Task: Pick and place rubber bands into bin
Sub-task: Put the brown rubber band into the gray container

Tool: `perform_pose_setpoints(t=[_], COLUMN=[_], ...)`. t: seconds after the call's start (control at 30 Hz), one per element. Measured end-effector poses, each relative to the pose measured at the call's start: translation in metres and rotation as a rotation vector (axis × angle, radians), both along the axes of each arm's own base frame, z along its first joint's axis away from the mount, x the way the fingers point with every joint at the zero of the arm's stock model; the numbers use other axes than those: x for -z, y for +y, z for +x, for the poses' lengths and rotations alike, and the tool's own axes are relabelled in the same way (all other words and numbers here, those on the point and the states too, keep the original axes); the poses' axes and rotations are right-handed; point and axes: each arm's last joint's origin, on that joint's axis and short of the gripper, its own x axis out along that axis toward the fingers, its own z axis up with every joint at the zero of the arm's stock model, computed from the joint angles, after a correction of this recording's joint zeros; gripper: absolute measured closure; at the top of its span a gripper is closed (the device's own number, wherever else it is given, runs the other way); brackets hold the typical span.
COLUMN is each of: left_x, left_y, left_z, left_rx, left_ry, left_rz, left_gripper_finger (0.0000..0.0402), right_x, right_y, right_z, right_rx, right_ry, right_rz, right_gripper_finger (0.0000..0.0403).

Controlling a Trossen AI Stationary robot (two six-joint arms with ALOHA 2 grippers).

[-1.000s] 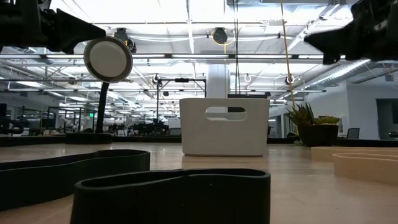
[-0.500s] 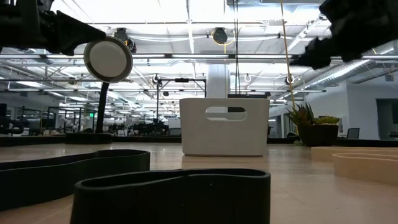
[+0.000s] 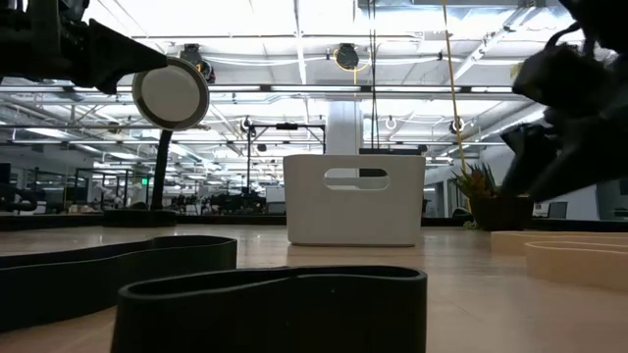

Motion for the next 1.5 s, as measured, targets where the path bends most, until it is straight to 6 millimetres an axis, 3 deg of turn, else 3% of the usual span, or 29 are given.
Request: perform_pose_setpoints(t=[0.23, 0.53, 0.67, 0.87, 1.17, 1.5], left_x=[0.000, 0.001, 0.001, 0.001, 0.001, 0.001], left_y=[0.000, 0.000, 0.000, 0.000, 0.000, 0.000], left_z=[0.000, 0.000, 0.000, 0.000, 0.000, 0.000], left_rx=[0.000, -0.001, -0.001, -0.001, -0.001, -0.001], left_ry=[0.001, 0.013, 0.013, 0.014, 0.014, 0.015], left_rz=[0.003, 0.008, 0.009, 0.010, 0.010, 0.012], left_gripper_finger=[0.0366, 0.0366, 0.0366, 0.0366, 0.0366, 0.0366], right_x=[0.015, 0.037, 0.040, 0.033, -0.002, -0.086], right_y=[0.013, 0.016, 0.016, 0.016, 0.017, 0.021], right_z=[-0.003, 0.000, 0.000, 0.000, 0.008, 0.034], right_rx=[-0.023, 0.009, 0.000, -0.076, -0.122, -0.241], right_ry=[0.079, 0.173, 0.188, 0.158, -0.057, -0.331], right_rz=[0.027, -0.014, -0.027, -0.053, -0.156, -0.317], right_gripper_finger=[0.0209, 0.0246, 0.0290, 0.0393, 0.0400, 0.0401])
